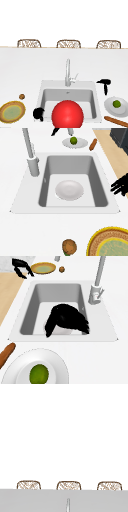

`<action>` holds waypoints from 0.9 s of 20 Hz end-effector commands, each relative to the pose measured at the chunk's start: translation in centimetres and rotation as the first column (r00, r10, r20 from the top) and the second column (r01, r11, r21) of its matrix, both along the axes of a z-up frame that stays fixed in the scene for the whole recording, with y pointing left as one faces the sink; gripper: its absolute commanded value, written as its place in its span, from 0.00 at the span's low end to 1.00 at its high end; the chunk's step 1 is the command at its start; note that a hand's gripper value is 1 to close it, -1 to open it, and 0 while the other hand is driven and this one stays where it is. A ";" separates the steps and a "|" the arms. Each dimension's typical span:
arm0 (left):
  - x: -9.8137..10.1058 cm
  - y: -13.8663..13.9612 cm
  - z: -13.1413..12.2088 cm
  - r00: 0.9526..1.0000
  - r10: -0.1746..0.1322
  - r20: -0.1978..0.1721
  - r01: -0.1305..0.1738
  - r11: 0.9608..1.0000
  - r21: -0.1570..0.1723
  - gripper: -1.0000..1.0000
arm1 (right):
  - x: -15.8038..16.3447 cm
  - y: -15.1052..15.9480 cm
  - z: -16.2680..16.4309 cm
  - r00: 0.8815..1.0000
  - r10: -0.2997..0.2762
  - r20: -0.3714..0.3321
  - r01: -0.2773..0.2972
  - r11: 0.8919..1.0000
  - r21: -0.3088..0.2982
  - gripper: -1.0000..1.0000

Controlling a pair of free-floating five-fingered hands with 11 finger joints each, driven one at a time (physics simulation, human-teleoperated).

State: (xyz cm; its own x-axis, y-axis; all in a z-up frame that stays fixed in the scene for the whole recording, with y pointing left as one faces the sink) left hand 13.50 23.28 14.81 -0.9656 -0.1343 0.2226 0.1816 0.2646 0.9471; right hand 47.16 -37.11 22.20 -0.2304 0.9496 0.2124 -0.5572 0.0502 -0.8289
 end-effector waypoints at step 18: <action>0.0 0.0 0.0 1.000 0.000 0.000 0.000 1.000 0.000 0.50 | 13.4 11.3 -1.7 0.989 -0.063 0.137 0.072 0.996 -0.059 0.00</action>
State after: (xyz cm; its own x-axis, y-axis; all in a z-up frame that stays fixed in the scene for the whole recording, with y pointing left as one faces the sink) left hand 13.50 23.28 14.81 -0.9656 -0.1343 0.2226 0.1816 0.2646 0.9471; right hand 59.00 -27.27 20.93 -0.2182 0.9660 0.1384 -0.4429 0.0283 -0.8961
